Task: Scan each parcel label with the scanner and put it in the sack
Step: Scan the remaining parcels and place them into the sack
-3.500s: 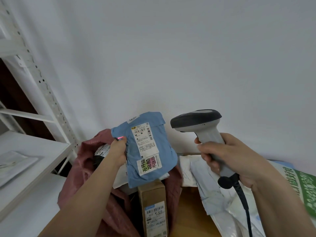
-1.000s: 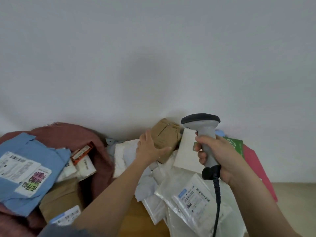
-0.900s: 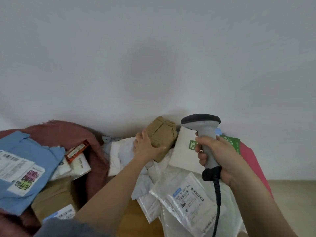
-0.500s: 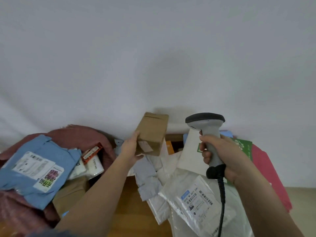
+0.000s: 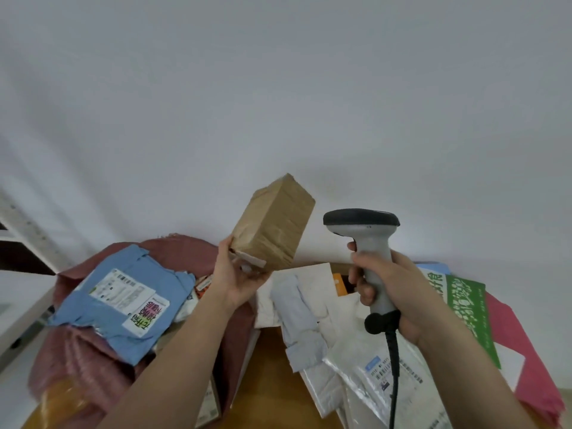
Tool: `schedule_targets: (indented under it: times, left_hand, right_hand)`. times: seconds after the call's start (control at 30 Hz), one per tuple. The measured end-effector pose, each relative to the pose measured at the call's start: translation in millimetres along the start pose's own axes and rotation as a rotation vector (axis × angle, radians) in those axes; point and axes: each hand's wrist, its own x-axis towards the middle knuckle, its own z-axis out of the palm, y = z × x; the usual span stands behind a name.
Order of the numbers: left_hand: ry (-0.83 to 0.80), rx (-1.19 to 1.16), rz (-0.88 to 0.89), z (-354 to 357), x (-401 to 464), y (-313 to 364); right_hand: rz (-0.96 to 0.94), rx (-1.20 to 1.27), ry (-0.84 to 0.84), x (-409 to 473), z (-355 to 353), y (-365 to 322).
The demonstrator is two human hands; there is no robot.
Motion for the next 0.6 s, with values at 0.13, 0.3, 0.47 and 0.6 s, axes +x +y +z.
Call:
schedule_targets:
  times: [0.13,0.3,0.47,0.6]
  left_hand:
    - [-0.001,0.475,0.116,-3.0,-14.6,15.8]
    - [-0.012,1.435,0.729,-10.7,-34.0,27.1]
    - [-0.113,1.746,1.308,-35.1,-47.8,37.2]
    - [0.056,1.901,1.578,-54.8,-46.8,47.3]
  right_hand:
    - [-0.033,0.002,0.078,-2.6,18.9,-0.5]
    - [-0.073,0.127,0.191,-5.4,32.1,-4.8]
    - [-0.092,0.119,0.187,-10.4,47.3,-6.3]
    - [-0.057,0.032,0.131,-16.2,61.6,-4.7]
